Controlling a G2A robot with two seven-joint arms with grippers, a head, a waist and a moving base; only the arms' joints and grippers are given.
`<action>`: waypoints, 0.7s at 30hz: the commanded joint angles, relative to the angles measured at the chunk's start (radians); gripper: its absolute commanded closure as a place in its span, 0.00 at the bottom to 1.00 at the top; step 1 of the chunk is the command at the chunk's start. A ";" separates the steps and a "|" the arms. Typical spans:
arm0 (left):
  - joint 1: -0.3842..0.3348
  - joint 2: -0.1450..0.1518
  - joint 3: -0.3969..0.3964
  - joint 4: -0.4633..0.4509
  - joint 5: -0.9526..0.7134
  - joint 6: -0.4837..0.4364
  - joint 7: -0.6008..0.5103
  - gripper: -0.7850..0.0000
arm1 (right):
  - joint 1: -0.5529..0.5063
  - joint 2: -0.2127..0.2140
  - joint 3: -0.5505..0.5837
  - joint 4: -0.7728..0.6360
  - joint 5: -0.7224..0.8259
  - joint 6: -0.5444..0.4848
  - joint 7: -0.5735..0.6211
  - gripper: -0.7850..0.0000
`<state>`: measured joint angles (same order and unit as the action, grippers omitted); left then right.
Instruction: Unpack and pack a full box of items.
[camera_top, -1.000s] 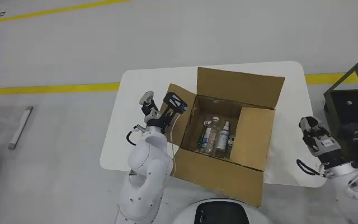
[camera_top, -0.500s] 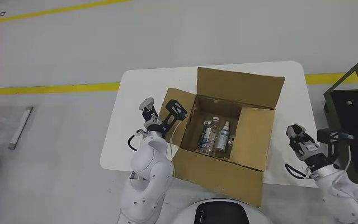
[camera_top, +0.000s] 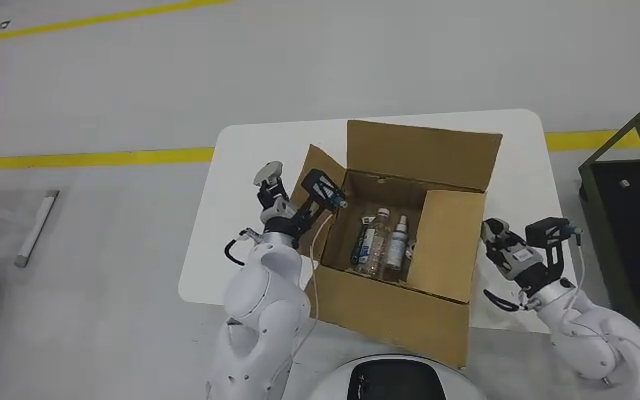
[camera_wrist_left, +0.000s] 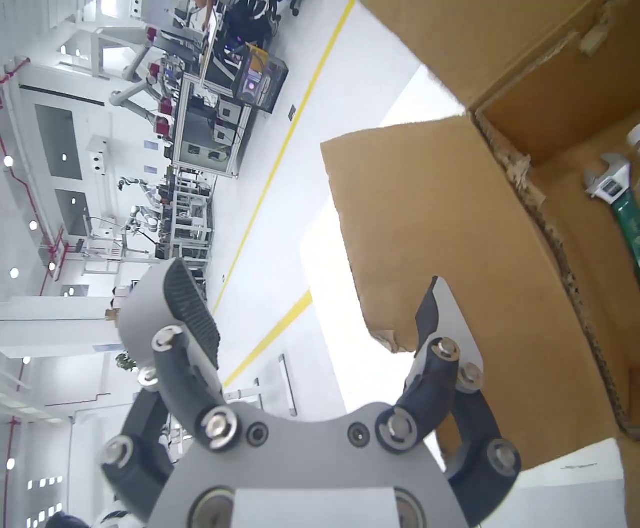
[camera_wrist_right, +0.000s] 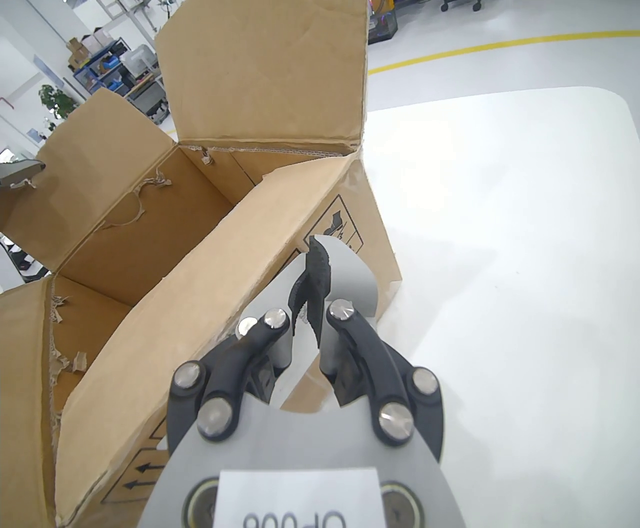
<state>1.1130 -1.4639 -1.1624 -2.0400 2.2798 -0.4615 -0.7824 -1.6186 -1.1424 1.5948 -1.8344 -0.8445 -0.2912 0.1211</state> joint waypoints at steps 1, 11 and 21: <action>-0.005 -0.003 0.008 -0.018 -0.030 0.000 0.006 0.00 | 0.028 0.001 -0.005 0.019 -0.015 -0.017 0.009 1.00; -0.016 -0.031 0.072 -0.036 -0.283 0.105 0.046 0.00 | 0.178 0.001 -0.058 0.128 -0.062 -0.066 0.047 1.00; -0.045 -0.068 0.141 0.061 -0.799 0.155 0.016 0.00 | 0.154 0.001 -0.036 0.132 -0.081 -0.044 -0.005 1.00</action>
<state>1.0741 -1.5281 -1.0263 -1.9964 1.5668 -0.3070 -0.7579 -1.4460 -1.1418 1.5463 -1.6905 -0.9296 -0.3380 0.1228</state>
